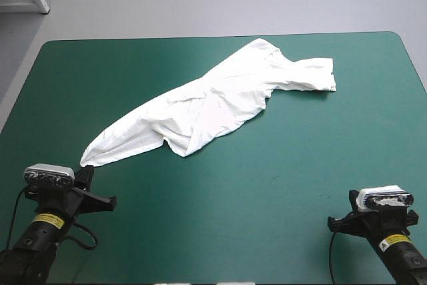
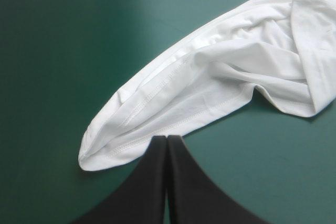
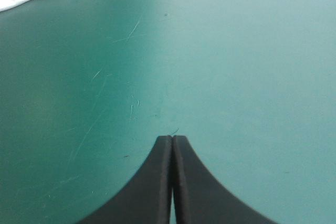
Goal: Fold the cloth
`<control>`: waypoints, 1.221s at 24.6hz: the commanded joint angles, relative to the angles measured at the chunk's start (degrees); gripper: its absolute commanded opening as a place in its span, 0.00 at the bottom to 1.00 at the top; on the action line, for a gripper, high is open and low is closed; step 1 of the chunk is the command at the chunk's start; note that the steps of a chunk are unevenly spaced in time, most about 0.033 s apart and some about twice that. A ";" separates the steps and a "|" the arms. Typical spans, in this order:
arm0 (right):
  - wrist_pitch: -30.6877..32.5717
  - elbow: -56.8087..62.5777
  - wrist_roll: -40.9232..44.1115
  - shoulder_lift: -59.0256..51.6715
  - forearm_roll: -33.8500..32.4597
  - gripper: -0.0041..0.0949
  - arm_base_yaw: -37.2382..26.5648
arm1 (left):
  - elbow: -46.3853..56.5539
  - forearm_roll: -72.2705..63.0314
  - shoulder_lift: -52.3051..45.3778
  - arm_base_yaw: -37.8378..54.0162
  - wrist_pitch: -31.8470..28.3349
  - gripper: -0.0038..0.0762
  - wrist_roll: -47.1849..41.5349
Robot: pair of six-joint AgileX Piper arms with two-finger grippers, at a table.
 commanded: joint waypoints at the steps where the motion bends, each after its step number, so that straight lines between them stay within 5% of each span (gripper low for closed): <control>1: -3.70 -1.60 -0.32 0.68 0.26 0.03 -0.11 | -1.44 -0.36 0.08 -0.01 -3.83 0.04 -0.57; 11: 1.47 -2.07 0.80 0.68 1.85 0.08 -0.11 | -1.44 -0.50 0.08 -0.01 -5.08 0.04 -0.57; 13: 4.02 -4.22 0.98 0.68 3.04 0.36 -0.11 | -1.70 -1.73 0.08 -0.01 -4.57 0.18 -0.57; 15: 5.36 -6.80 0.87 0.68 2.57 0.75 -0.11 | -2.76 -2.38 0.08 -0.01 -0.85 0.47 -0.57; 17: 6.70 -8.87 0.87 0.83 1.20 0.86 -0.11 | -3.34 -2.91 0.19 -0.01 0.65 0.68 -1.54; 19: 8.64 -11.75 0.87 1.68 0.79 0.84 -0.11 | -4.41 -2.71 0.80 -0.01 1.48 0.76 -5.40; 27: 16.38 -28.02 -1.22 13.30 -0.40 0.81 -0.11 | -11.01 10.78 15.78 -0.01 10.21 0.71 -23.51; 30: 17.74 -34.32 -1.22 19.90 -1.30 0.81 -0.11 | -12.38 10.78 24.61 -0.01 6.93 0.71 -25.67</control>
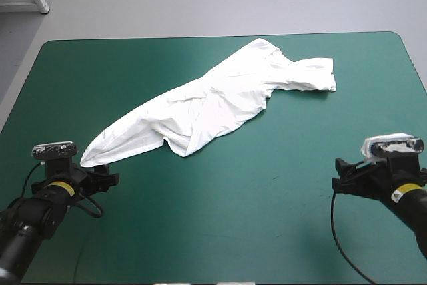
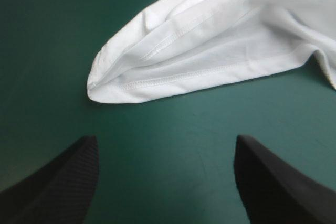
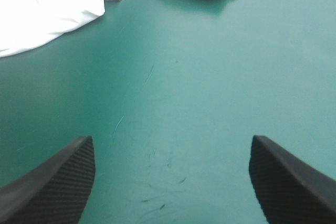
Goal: Fold the cloth
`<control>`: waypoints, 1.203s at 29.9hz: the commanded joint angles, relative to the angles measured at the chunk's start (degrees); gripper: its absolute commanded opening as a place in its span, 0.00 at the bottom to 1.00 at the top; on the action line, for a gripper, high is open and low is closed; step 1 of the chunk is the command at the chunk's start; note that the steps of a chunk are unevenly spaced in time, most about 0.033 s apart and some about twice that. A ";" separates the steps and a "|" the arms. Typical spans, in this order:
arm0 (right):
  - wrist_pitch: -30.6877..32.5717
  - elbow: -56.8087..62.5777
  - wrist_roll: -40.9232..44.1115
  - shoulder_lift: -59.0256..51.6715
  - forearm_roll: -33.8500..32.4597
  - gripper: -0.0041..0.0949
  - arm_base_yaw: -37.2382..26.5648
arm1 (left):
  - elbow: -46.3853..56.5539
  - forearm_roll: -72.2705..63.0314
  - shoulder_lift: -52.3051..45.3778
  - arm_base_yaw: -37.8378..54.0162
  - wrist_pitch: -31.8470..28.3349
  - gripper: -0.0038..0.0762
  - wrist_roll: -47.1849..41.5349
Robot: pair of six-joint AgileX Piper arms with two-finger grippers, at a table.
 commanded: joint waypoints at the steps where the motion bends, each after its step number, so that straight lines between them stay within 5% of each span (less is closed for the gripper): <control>1: -1.46 -7.02 -0.46 5.98 -0.94 0.81 -0.11 | -2.72 1.13 7.03 -0.01 -6.50 0.71 -4.65; 5: 1.57 -11.97 -0.06 12.11 -0.83 0.81 -0.11 | -2.72 3.40 15.33 3.59 -12.80 0.71 -12.29; 12: 1.63 -13.38 -0.18 17.50 -1.32 0.79 -0.11 | -2.72 2.81 24.60 11.42 -24.26 0.71 -11.73; 17: -1.90 -13.38 0.77 20.52 -1.81 0.79 -0.11 | -4.20 2.81 30.63 11.31 -25.11 0.69 -10.32; 22: -4.73 -15.46 3.26 27.51 -3.46 0.79 -0.15 | -5.59 2.81 35.23 11.31 -26.01 0.47 -9.60; 27: -7.18 -23.33 3.36 37.68 -2.69 0.79 -1.79 | -5.59 3.10 38.62 11.31 -26.27 0.05 -7.75; 36: -3.60 -46.41 3.26 58.69 -2.69 0.79 -7.36 | -5.59 3.08 39.10 11.31 -26.14 0.04 -6.64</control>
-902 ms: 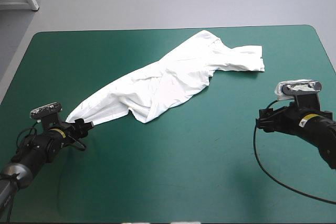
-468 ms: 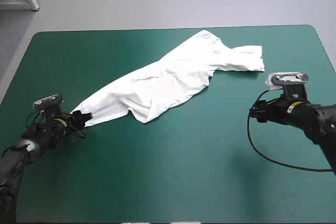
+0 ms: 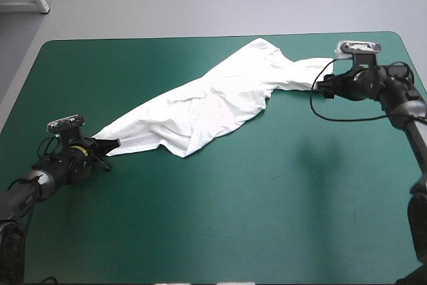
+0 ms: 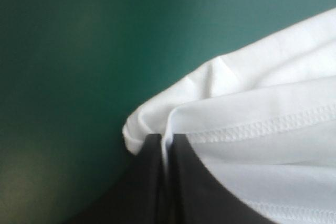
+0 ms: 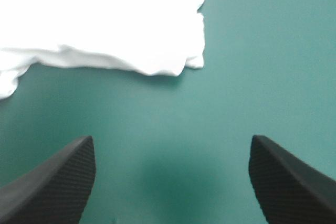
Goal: Fold the cloth
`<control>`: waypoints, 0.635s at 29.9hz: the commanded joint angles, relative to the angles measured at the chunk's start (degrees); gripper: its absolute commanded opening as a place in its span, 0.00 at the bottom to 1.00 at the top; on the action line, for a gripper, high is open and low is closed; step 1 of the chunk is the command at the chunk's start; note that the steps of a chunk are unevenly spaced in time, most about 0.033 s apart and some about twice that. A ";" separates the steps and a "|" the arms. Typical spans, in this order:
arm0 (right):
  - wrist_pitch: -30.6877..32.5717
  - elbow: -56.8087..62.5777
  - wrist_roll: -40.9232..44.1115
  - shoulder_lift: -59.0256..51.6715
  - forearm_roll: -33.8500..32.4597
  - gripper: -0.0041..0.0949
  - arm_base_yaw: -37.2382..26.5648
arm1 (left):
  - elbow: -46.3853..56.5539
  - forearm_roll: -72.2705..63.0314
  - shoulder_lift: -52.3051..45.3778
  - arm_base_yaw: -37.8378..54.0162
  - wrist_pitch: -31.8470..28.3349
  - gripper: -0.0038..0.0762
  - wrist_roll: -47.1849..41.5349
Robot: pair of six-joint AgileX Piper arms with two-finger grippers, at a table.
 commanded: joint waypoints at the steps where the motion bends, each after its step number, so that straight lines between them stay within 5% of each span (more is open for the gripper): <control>1: 0.02 -10.44 0.01 5.33 0.00 0.79 -1.75 | -0.03 -0.60 0.36 -0.08 3.71 0.04 -0.03; 15: -1.44 -25.93 0.02 27.73 6.38 0.78 -1.75 | -0.03 -0.45 -9.77 -0.08 4.67 0.04 1.39; 19: -1.70 -25.93 -0.54 29.60 7.54 0.59 -1.75 | -0.03 -0.45 -10.08 -0.08 6.15 0.04 2.83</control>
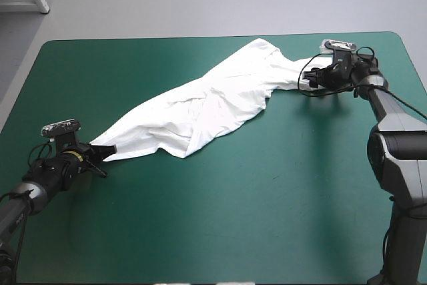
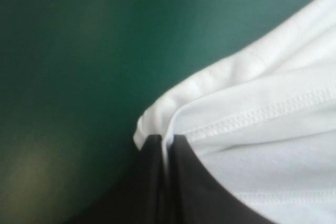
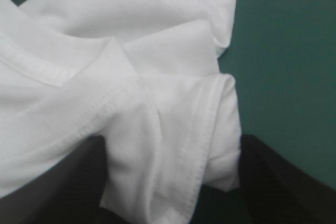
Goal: Fold the cloth
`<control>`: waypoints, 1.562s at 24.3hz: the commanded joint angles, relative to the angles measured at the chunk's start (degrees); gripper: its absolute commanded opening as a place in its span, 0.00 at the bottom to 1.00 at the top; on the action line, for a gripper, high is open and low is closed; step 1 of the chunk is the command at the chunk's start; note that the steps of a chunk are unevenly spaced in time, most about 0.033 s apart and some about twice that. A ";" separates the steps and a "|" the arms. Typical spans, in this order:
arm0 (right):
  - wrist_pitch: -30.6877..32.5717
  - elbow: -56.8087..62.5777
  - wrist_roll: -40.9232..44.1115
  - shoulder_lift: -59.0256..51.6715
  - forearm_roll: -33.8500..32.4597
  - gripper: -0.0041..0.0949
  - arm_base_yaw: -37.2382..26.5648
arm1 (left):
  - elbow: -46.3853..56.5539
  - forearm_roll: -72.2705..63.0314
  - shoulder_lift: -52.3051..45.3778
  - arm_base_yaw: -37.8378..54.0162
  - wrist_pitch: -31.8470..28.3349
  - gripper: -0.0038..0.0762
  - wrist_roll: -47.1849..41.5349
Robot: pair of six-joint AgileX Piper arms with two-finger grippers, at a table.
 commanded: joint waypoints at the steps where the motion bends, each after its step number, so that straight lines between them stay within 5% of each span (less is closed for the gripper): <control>1: -0.56 -1.28 -0.35 -1.56 1.76 0.50 -0.32 | -1.17 -0.06 -1.83 -0.08 -0.52 0.04 0.68; 4: 0.04 -1.33 -0.35 -2.01 1.76 0.05 -0.22 | -1.17 -0.06 -1.83 -0.08 -0.26 0.04 1.11; 5: 0.29 -1.42 -0.35 -2.89 1.76 0.04 -0.22 | -1.50 -0.06 -1.83 -0.08 -0.73 0.04 1.11; 10: 5.64 -3.47 -0.35 -12.57 0.46 0.03 -0.22 | -8.61 -0.06 -6.85 -0.08 3.12 0.04 2.82; 18: 20.91 -13.54 2.20 -36.63 -6.23 0.03 -0.22 | -43.89 -0.06 -20.92 -0.08 26.84 0.04 17.39; 24: 23.41 -16.70 3.26 -46.64 -14.42 0.03 -0.22 | -57.43 0.97 -23.53 -0.08 33.74 0.04 22.92; 30: 25.06 -16.86 5.36 -54.87 -25.57 0.03 -0.22 | -62.46 9.74 -24.56 -0.08 41.89 0.04 22.19; 38: 25.40 -16.86 4.36 -59.31 -23.21 0.03 -0.22 | -62.20 5.99 -26.95 -0.08 43.02 0.04 22.43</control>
